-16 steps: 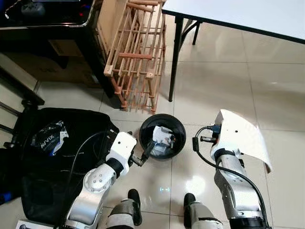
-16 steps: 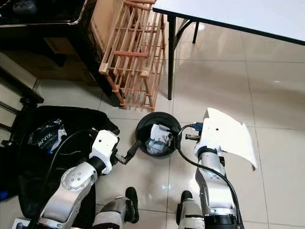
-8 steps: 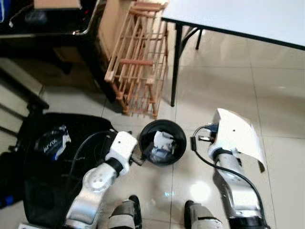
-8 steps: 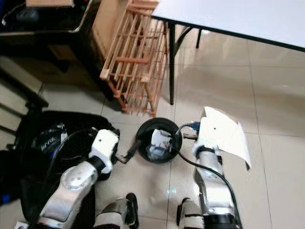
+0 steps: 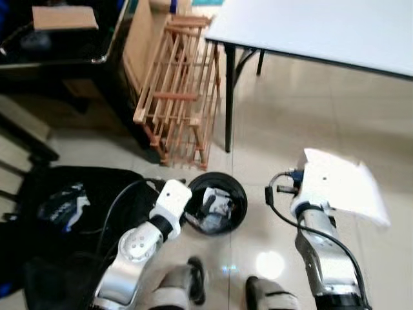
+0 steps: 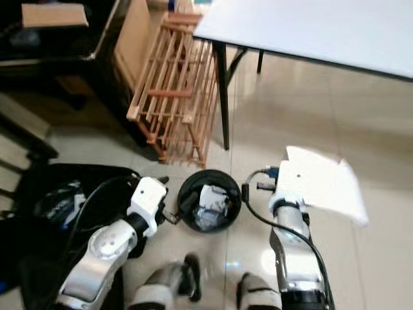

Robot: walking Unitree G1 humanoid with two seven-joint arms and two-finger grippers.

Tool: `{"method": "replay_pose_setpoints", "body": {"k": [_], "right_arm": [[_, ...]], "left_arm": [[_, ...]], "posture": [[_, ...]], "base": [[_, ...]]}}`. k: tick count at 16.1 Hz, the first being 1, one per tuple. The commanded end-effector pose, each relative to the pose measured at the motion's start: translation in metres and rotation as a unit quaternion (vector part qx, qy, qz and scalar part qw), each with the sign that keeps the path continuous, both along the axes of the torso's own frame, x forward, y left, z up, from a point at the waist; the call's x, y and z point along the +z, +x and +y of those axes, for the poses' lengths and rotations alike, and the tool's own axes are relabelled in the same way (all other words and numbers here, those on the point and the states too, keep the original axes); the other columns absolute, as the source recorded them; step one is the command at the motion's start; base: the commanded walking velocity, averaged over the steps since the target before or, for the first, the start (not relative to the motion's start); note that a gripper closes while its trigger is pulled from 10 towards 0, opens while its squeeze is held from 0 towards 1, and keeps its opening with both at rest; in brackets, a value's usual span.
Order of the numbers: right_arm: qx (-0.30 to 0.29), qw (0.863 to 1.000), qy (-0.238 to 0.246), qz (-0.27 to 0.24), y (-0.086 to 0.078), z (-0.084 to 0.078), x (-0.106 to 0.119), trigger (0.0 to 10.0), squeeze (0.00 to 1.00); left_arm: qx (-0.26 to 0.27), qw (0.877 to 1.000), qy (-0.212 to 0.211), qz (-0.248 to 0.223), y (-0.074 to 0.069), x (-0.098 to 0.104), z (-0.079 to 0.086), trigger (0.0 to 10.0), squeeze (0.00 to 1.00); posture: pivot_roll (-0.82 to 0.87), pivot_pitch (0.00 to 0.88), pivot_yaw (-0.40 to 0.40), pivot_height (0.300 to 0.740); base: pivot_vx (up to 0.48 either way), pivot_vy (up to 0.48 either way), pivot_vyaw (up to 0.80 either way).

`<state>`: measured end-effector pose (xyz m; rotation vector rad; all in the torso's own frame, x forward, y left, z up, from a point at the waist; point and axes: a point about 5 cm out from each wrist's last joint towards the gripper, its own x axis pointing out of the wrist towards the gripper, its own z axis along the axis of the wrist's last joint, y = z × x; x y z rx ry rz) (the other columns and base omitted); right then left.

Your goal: Picking trash to rubbish bin

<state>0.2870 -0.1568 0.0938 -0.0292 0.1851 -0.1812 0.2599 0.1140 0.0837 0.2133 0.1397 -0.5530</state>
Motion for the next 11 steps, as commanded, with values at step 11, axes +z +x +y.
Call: {"method": "replay_pose_setpoints", "body": {"k": [11], "right_arm": [[0.057, 0.998, 0.028, 0.002, -0.004, 0.021, -0.003, 10.0, 0.00]], "left_arm": [[0.007, 1.000, 0.011, 0.020, -0.007, -0.009, 0.004, 10.0, 0.00]], "posture": [[-0.01, 0.339, 0.095, 0.740]], "base": [[0.000, 0.000, 0.00]]}}
